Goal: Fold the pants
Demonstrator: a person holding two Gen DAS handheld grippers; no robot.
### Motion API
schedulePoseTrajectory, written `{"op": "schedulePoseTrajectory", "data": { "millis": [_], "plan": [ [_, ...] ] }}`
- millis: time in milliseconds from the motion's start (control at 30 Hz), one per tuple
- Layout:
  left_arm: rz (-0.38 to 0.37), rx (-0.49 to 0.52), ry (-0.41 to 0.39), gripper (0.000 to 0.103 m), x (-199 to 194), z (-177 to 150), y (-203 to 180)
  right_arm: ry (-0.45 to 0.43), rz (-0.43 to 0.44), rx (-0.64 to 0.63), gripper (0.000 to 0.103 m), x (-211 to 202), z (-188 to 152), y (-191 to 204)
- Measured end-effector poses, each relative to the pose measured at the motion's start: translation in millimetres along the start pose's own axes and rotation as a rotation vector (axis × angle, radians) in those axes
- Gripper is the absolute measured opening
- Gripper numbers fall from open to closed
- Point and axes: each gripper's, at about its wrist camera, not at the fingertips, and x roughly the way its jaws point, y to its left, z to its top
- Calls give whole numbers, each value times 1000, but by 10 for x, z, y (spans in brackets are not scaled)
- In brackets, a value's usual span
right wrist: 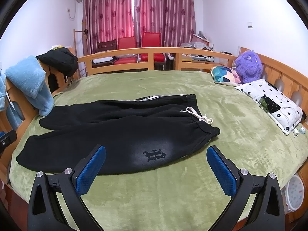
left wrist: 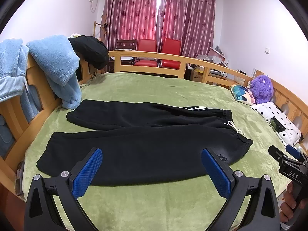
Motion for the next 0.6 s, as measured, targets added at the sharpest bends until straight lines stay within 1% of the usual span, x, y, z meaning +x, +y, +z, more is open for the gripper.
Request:
{"op": "schedulePoseTrajectory", "data": {
  "millis": [133,333,433,533,600],
  "plan": [
    [7,5,-4,103,17,18,2,-2,-6,-3,103,28,13,25],
    [52,-2,-7,103,144,49,46,7,-11,-24,103,117,30,92],
    [64,-8,-3,103,259,41,105,19,-15,-28,103,215,17,113],
    [65,-29,24,103,424,2,217,42,-32,-47,103,365,-29,145],
    [71,-33,29,103,523,-56,299,58,-19,-72,103,511,-87,162]
  ]
}}
